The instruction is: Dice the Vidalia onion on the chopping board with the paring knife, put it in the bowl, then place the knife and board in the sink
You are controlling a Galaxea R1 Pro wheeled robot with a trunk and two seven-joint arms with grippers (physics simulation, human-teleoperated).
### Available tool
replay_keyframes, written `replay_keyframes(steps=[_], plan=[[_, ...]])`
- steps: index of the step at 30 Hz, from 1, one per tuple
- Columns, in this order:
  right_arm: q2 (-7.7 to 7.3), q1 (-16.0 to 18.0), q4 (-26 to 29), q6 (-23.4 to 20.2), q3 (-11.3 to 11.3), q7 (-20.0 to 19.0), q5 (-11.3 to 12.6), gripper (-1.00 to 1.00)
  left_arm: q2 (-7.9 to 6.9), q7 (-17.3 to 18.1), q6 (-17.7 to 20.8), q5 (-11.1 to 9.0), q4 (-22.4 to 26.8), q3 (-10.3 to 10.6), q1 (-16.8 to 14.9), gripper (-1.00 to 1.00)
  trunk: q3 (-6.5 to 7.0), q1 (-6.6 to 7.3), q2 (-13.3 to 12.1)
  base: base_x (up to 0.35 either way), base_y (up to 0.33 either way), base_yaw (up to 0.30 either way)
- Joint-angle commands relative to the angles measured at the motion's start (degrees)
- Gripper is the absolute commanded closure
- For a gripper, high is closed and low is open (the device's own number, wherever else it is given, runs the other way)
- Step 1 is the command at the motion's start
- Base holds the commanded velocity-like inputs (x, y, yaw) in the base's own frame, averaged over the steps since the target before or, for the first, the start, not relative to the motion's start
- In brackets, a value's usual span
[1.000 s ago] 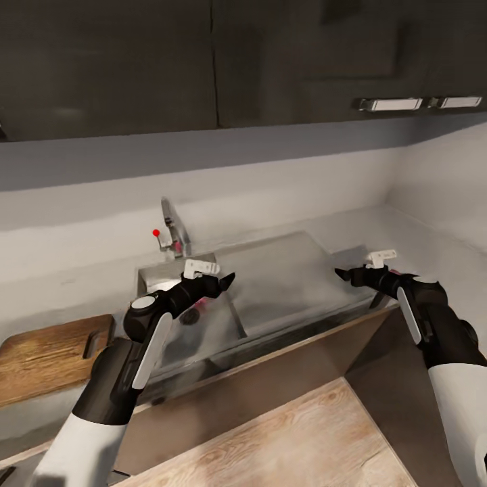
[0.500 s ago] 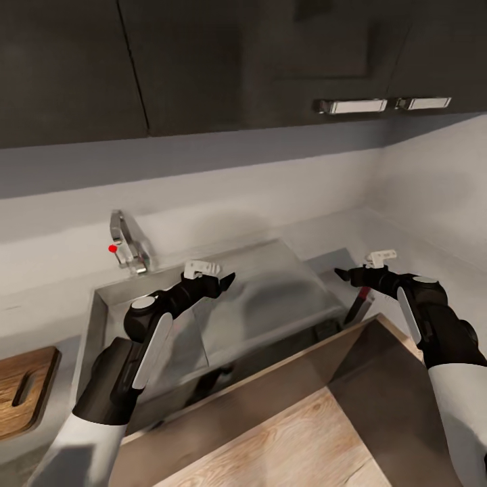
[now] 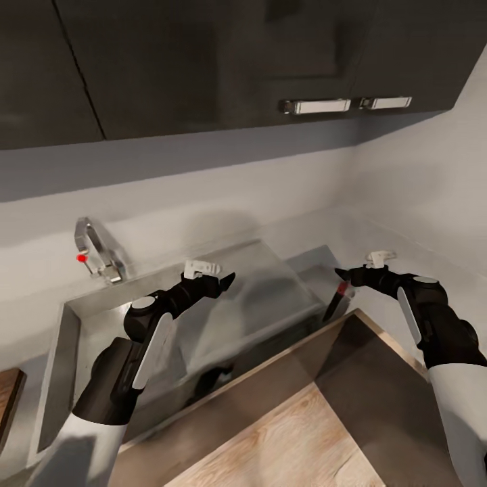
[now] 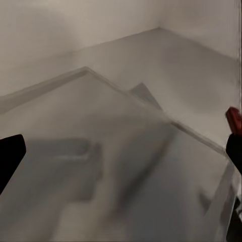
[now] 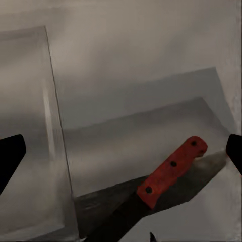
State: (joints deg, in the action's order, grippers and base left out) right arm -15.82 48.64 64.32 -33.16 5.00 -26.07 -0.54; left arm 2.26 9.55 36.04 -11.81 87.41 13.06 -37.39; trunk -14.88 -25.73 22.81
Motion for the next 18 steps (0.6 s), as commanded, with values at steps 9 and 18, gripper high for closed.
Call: replay_keyframes(steps=[9,18], plan=[[0.00,0.0,0.1,-0.3,0.0,-0.3,-0.1,-1.00,0.03,0.1,0.3,-0.1,0.0,-0.1,-0.1,-1.00,-0.11,-0.05,0.1,0.227,-0.183,-0.283],[0.00,0.0,0.1,-0.3,0.0,-0.3,-0.1,-1.00,0.03,0.0,0.3,-0.1,0.0,-0.1,-0.1,-1.00,-0.11,-0.05,0.1,0.259,-0.206,-0.127]])
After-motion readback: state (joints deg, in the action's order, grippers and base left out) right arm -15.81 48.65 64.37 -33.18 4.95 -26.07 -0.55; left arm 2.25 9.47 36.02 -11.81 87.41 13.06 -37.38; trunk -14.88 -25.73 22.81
